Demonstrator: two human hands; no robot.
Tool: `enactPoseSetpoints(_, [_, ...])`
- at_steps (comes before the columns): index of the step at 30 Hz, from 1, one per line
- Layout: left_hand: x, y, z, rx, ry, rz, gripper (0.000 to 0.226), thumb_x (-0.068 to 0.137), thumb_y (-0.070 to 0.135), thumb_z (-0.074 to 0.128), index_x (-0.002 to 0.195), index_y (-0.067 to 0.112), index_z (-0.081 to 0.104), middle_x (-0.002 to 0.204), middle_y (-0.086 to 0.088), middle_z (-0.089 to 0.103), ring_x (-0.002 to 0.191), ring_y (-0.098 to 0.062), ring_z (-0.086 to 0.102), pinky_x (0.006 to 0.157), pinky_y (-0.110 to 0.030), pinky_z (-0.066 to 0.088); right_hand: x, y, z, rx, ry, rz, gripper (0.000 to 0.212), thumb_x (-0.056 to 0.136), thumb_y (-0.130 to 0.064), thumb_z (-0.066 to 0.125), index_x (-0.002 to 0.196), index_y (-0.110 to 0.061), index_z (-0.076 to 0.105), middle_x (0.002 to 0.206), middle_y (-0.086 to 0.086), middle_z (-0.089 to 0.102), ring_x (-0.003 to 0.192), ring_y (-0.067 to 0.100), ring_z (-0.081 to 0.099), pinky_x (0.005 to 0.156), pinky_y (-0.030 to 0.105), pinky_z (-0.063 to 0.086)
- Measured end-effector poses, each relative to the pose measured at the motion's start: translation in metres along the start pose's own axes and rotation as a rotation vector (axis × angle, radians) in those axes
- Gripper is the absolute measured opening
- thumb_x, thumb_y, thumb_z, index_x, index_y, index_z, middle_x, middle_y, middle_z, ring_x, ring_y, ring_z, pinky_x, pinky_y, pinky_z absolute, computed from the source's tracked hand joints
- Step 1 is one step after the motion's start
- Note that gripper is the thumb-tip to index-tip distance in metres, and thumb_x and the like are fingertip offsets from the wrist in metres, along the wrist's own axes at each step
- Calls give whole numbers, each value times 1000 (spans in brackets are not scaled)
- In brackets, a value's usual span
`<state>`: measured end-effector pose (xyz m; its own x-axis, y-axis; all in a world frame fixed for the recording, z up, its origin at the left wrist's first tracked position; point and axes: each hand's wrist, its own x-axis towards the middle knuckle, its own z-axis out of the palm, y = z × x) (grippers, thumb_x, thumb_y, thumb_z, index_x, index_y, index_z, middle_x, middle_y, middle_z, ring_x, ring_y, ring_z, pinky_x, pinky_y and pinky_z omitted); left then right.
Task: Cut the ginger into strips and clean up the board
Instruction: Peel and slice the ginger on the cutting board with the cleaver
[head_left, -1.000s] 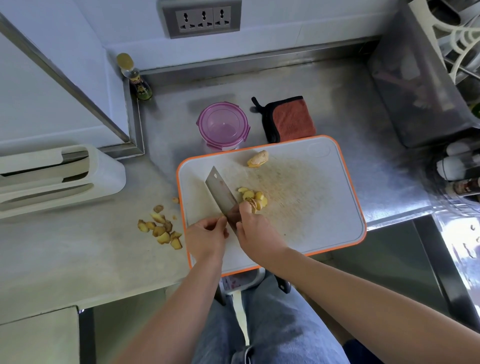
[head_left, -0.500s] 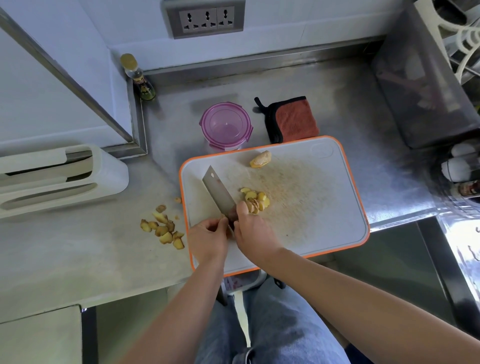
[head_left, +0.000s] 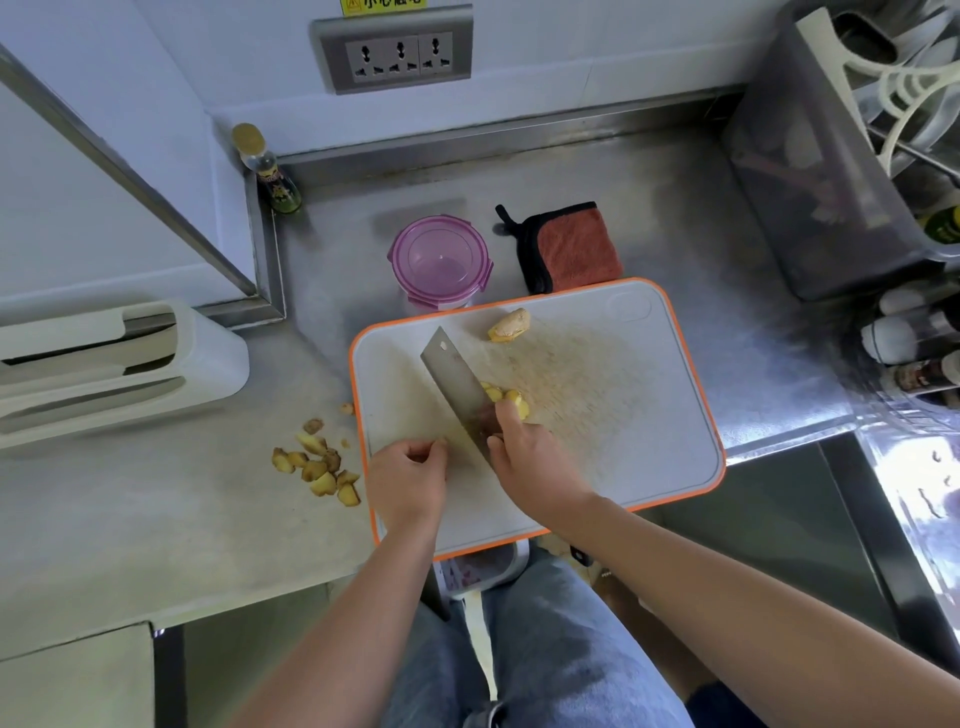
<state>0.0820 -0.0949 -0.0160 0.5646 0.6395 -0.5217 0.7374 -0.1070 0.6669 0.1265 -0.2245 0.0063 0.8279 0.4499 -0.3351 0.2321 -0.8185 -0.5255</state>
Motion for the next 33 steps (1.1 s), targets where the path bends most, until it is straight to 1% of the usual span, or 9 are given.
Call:
enactPoseSetpoints(4, [1, 5, 6, 18, -48, 117, 28, 86, 36, 68, 71, 13, 74, 61, 4, 66, 61, -16, 62, 57, -26, 38, -3, 7, -19, 17, 84, -72, 14, 96, -19, 41, 108, -14, 35, 62, 7, 50, 51, 29, 44, 45, 37, 35])
enactPoseSetpoints(7, [3, 11, 14, 22, -148, 181, 28, 89, 35, 66, 73, 14, 74, 56, 8, 61, 58, -13, 58, 58, -26, 39, -7, 12, -35, -20, 128, -73, 14, 89, -13, 46, 96, -16, 34, 54, 2, 42, 47, 26, 38, 41, 31, 28])
enactPoseSetpoints(9, [4, 11, 15, 54, -157, 226, 20, 88, 33, 67, 81, 16, 76, 64, 7, 66, 63, -13, 62, 61, -26, 42, -12, 18, -43, -76, 137, -62, 19, 84, -9, 47, 91, -18, 33, 51, -4, 34, 44, 22, 33, 42, 27, 22])
enactPoseSetpoints(11, [5, 9, 11, 75, -90, 271, 11, 86, 27, 70, 87, 17, 74, 73, 6, 69, 71, -12, 64, 63, -25, 45, -17, 28, -49, -131, 156, -34, 20, 81, -10, 47, 90, -20, 32, 51, -5, 33, 46, 23, 36, 43, 27, 26])
enactPoseSetpoints(15, [1, 6, 5, 86, -51, 286, 6, 86, 20, 69, 86, 15, 73, 76, 7, 67, 72, -8, 61, 61, -18, 42, -26, 47, -50, -195, 165, 25, 20, 83, -9, 47, 93, -21, 34, 53, -6, 33, 47, 21, 36, 43, 25, 25])
enactPoseSetpoints(18, [-2, 4, 3, 89, -51, 286, 6, 87, 18, 67, 86, 15, 72, 76, 8, 66, 73, -8, 61, 61, -18, 40, -31, 52, -42, -252, 114, 40, 17, 86, -12, 45, 100, -17, 39, 59, -1, 40, 51, 25, 44, 47, 29, 34])
enactPoseSetpoints(22, [-4, 1, 1, 89, -45, 305, 6, 90, 15, 65, 90, 15, 71, 80, 9, 66, 74, -4, 59, 61, -10, 38, -32, 44, -32, -273, 74, 51, 22, 89, -13, 42, 111, -13, 43, 67, 3, 46, 56, 28, 49, 51, 33, 40])
enactPoseSetpoints(30, [2, -12, -9, 112, 68, 333, 15, 94, 13, 57, 104, 10, 68, 97, -2, 69, 88, -18, 62, 73, -28, 43, -23, -11, -5, -185, -32, -62, 32, 91, -11, 40, 122, -10, 37, 74, 4, 42, 62, 27, 41, 55, 33, 35])
enactPoseSetpoints(33, [7, -21, -16, 135, 80, 311, 16, 94, 13, 56, 106, 10, 66, 100, -5, 67, 91, -22, 61, 76, -31, 45, -16, -26, 1, -159, -27, -75, 27, 92, -11, 40, 119, -9, 38, 76, 5, 45, 62, 28, 42, 54, 33, 32])
